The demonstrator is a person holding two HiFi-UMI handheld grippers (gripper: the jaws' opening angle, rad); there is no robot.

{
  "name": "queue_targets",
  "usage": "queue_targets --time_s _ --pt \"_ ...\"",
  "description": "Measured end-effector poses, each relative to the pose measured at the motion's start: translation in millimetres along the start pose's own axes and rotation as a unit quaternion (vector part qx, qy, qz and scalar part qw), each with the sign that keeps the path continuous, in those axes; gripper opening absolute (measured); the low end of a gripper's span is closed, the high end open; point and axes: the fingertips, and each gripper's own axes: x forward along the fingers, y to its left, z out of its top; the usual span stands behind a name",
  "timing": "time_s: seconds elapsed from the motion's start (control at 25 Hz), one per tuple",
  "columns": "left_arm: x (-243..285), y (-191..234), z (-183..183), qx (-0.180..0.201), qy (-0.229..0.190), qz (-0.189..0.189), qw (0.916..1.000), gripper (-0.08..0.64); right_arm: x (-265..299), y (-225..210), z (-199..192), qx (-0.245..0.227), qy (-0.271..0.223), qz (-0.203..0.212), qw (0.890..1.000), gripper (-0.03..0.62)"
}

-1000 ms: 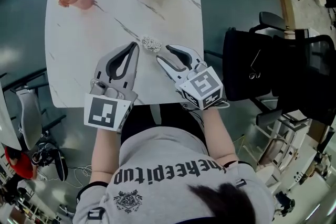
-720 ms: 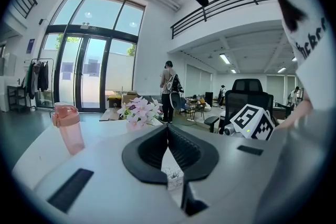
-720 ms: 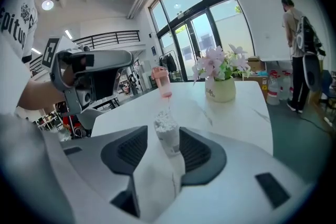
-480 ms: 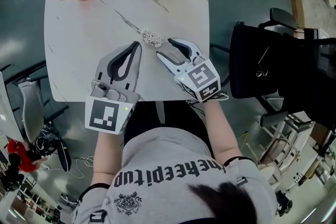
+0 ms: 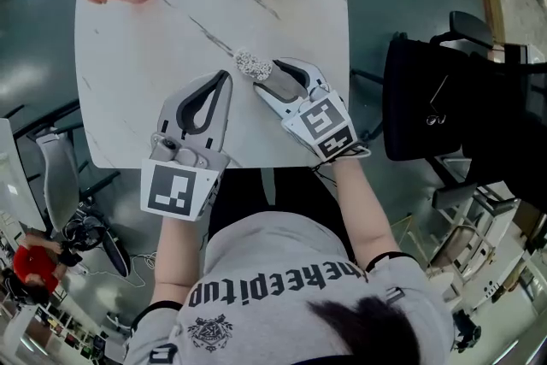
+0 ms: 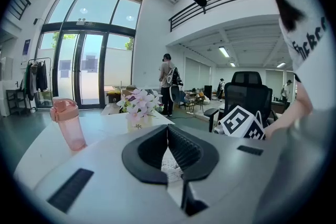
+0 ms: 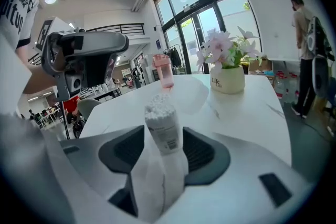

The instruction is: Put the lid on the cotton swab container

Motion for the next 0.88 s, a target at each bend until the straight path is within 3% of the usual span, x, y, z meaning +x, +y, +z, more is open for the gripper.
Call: queue_targets --time_s 0.48,0.64,0.88 --pt "11 13 -17 0.002 0.039 -0.011 0.9992 0.015 11 -3 1 -0.023 0.008 -0.012 1.0 0.206" --pt "25 20 -25 0.007 0.036 -0.044 0.9984 0.017 11 -2 1 -0.026 0.007 -0.014 1.0 0.204" --pt "45 27 -35 -0.016 0.054 -0.11 0.9923 0.017 11 -1 1 -0.027 0.007 -0.015 0.999 0.204"
